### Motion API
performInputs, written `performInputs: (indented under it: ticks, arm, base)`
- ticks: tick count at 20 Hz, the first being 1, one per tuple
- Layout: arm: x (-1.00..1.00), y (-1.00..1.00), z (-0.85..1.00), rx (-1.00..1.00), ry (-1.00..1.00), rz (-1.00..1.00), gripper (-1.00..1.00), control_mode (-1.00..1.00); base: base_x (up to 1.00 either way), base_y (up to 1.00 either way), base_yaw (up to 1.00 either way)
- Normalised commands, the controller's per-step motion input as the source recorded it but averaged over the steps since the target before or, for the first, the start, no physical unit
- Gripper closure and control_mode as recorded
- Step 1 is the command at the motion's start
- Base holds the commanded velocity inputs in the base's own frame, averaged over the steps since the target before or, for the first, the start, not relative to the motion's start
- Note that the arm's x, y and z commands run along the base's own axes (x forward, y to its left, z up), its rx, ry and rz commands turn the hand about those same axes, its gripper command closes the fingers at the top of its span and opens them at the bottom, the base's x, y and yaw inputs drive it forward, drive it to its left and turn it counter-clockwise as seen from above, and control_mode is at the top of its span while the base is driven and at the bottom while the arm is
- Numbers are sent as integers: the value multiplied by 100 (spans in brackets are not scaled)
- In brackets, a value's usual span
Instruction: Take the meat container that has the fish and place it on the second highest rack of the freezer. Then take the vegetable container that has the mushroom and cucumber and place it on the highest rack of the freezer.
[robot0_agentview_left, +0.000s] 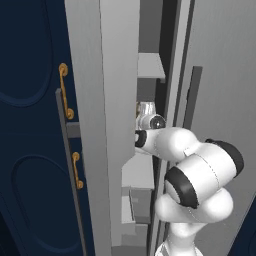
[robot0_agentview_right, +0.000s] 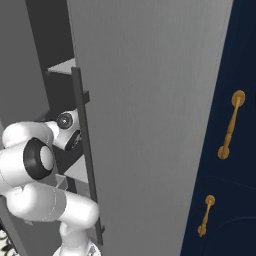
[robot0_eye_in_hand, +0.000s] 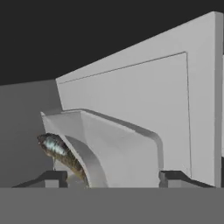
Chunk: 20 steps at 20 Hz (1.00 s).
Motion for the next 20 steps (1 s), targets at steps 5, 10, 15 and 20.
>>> performInputs:
  ticks: [5, 10, 15, 20]
  arm:
    - [-55, 0, 64, 3, -25, 0, -100, -100]
    - [-68, -4, 86, 9, 0, 0, -100, -100]
    - [-94, -20, 67, 11, 42, 18, -100, -100]
    - [-87, -2, 89, 5, 51, 21, -100, -100]
  base:
    - [0, 0, 0]
    - [0, 0, 0]
    - [0, 0, 0]
    - [0, 0, 0]
